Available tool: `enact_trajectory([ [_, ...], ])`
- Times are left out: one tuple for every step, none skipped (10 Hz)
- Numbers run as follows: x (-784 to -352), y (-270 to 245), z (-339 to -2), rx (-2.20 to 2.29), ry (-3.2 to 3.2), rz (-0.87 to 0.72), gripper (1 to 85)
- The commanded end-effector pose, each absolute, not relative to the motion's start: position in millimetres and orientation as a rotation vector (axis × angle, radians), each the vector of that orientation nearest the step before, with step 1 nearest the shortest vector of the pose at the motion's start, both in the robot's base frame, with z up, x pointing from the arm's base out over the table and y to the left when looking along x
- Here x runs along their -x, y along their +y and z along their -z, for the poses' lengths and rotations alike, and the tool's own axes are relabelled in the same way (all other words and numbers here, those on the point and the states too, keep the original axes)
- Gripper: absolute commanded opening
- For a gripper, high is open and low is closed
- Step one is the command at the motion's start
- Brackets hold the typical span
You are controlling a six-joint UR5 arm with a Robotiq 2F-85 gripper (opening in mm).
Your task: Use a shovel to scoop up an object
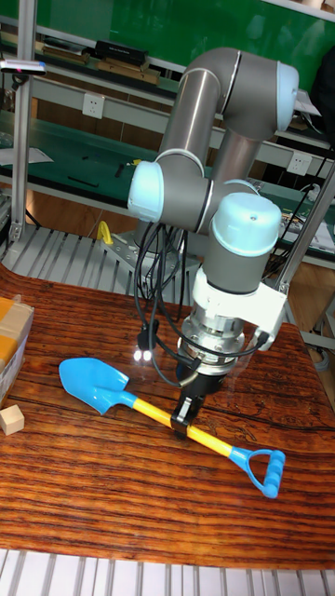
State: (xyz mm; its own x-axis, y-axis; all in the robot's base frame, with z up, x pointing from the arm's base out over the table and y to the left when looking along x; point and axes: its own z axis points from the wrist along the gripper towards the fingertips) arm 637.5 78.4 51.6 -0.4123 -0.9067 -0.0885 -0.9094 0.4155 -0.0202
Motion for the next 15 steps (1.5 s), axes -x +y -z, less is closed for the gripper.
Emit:
enact_trajectory([
  [-650.8,84.2,-55.1,1.577,2.553,-0.040,1.0],
  [-648.0,84.2,-54.8,1.584,2.559,-0.049,1.0],
  [-644.8,86.2,-54.7,1.593,2.560,-0.068,1.0],
  [-648.9,98.2,-66.2,1.605,2.553,-0.084,1.0],
  [-662.1,115.0,-82.5,1.611,2.527,-0.078,1.0],
  [-670.6,127.6,-93.2,1.611,2.509,-0.081,1.0],
  [-673.8,133.2,-98.4,1.614,2.492,-0.103,1.0],
  [-675.0,127.7,-99.4,1.645,2.465,-0.117,1.0],
  [-672.4,120.9,-100.4,1.684,2.447,-0.128,1.0],
  [-667.6,125.2,-100.7,1.692,2.445,-0.164,1.0],
  [-667.2,126.8,-101.0,1.674,2.455,-0.174,1.0],
  [-668.4,125.7,-100.9,1.657,2.467,-0.167,1.0],
  [-668.4,123.7,-100.5,1.649,2.478,-0.159,1.0],
  [-669.2,124.5,-100.7,1.664,2.462,-0.158,1.0],
  [-668.4,129.9,-101.7,1.679,2.437,-0.183,1.0],
])
